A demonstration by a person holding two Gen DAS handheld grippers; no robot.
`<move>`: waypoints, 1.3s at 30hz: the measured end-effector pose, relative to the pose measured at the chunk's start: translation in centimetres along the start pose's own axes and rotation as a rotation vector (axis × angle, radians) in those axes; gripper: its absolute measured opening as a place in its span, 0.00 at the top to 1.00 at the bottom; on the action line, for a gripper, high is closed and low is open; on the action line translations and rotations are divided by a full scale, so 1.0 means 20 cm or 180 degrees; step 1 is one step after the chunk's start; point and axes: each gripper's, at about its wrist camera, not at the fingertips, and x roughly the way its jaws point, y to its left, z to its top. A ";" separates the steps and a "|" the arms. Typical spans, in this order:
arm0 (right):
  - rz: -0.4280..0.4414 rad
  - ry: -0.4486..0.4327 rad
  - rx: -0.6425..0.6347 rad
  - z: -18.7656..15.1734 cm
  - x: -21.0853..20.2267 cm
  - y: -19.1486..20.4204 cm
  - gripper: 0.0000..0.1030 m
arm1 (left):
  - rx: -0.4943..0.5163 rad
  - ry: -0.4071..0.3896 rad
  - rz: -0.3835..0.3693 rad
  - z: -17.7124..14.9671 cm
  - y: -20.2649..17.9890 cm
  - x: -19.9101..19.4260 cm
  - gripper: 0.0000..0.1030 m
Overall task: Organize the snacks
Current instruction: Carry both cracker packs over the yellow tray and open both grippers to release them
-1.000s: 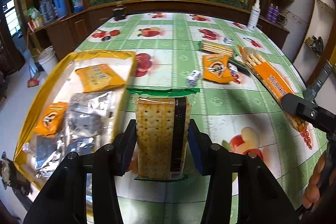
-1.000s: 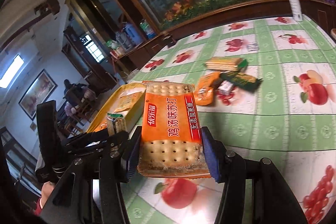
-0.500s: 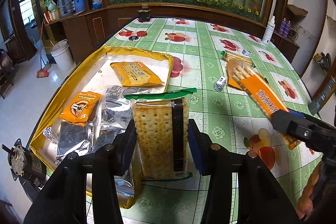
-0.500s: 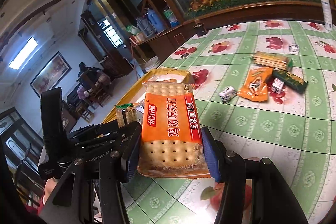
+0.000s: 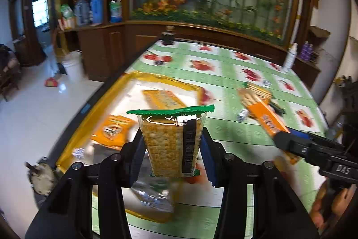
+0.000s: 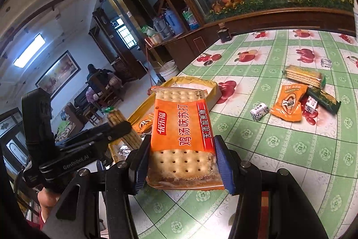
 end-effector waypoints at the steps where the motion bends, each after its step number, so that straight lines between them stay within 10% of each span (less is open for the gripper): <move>1: 0.0001 0.0010 -0.0014 0.01 0.02 0.00 0.47 | -0.0021 0.0006 0.0075 0.01 0.03 0.02 0.56; 19: -0.0027 0.0332 -0.0382 0.17 0.60 0.23 0.47 | 0.0072 0.0129 0.0781 0.03 0.25 0.25 0.56; 39: -0.0300 0.0485 -0.0514 0.23 0.90 0.19 0.44 | -0.0018 0.0390 0.0916 0.04 0.32 0.44 0.49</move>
